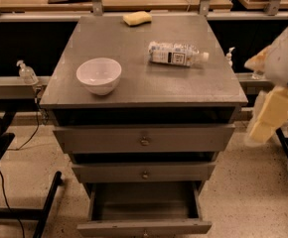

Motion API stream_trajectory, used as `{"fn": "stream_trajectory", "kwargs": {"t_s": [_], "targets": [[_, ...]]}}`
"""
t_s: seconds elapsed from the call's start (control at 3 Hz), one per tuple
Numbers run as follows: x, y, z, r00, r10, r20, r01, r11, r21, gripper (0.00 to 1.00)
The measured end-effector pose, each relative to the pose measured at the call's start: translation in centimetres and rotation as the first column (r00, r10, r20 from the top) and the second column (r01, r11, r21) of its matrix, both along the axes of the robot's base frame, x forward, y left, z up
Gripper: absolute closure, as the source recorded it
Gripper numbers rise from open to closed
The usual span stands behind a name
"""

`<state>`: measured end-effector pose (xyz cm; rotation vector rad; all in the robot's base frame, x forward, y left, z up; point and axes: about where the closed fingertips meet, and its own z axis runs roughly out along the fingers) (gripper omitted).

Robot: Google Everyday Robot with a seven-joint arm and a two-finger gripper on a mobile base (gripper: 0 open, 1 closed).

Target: Close bottom drawer

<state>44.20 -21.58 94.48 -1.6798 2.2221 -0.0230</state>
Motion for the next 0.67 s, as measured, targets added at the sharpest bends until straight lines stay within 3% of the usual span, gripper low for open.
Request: {"fn": "stream_trajectory", "kwargs": {"t_s": [0.33,0.67], "targets": [[-1.5,1.5,-11.0,0.9973,0.043,-0.059,-0.029,0.974,0.226,0.00],[-2.0,1.4,-17.1,0.9997,0.018,-0.016,-0.010,0.902,0.431,0.00]]}}
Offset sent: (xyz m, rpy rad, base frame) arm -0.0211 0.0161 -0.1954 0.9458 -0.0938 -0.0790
